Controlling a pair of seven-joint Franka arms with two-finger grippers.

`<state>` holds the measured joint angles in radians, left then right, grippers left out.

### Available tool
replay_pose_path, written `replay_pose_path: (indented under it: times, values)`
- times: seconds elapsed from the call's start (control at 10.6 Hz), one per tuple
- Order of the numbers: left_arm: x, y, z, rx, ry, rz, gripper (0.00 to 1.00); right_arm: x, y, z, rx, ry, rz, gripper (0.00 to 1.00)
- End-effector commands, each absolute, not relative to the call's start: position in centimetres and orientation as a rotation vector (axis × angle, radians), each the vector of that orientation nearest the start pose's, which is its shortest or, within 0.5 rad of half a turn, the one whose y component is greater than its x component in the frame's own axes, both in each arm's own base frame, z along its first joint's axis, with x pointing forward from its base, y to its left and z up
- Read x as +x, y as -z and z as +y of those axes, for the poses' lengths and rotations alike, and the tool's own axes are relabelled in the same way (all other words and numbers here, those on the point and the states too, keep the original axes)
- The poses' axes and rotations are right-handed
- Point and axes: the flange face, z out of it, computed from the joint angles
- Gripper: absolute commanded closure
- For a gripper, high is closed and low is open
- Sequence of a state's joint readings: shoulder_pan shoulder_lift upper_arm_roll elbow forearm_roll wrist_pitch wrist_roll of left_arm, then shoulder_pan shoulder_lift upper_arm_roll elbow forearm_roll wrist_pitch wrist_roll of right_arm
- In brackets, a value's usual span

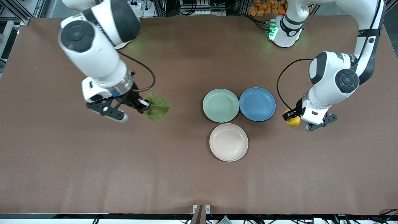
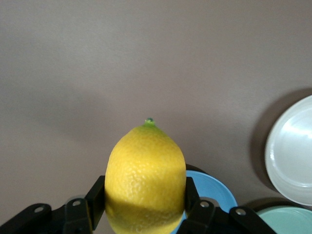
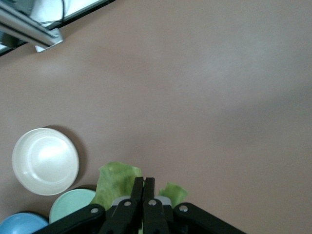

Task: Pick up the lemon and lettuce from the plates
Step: 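Lift the lemon off the white plate while the right gripper carries lettuce away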

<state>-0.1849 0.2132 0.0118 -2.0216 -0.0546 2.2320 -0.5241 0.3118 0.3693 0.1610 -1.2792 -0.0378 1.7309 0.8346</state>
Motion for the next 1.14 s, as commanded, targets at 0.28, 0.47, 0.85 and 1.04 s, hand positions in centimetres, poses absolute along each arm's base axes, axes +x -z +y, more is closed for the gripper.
replay_pose_path:
  times: [0.28,0.47,0.85,1.04]
  values:
    - [59.3,-30.1,-6.1,-3.058,0.053,-0.484,1.0,60.9,-59.4,17.8,-3.003,-0.05,0.356,1.0]
    - [59.4,-29.3,-4.2,-3.02,0.048,-0.466,1.0,61.4,-59.5,13.7,-3.008,-0.073,0.304,1.0]
    - [59.2,-26.8,-0.6,-3.005,-0.021,-0.452,1.0,62.4,-57.2,6.5,-3.017,-0.107,0.248,1.0]
    - [59.6,-25.8,0.0,-2.992,-0.037,-0.434,0.42,62.9,-55.4,4.2,-3.023,-0.094,0.238,1.0]
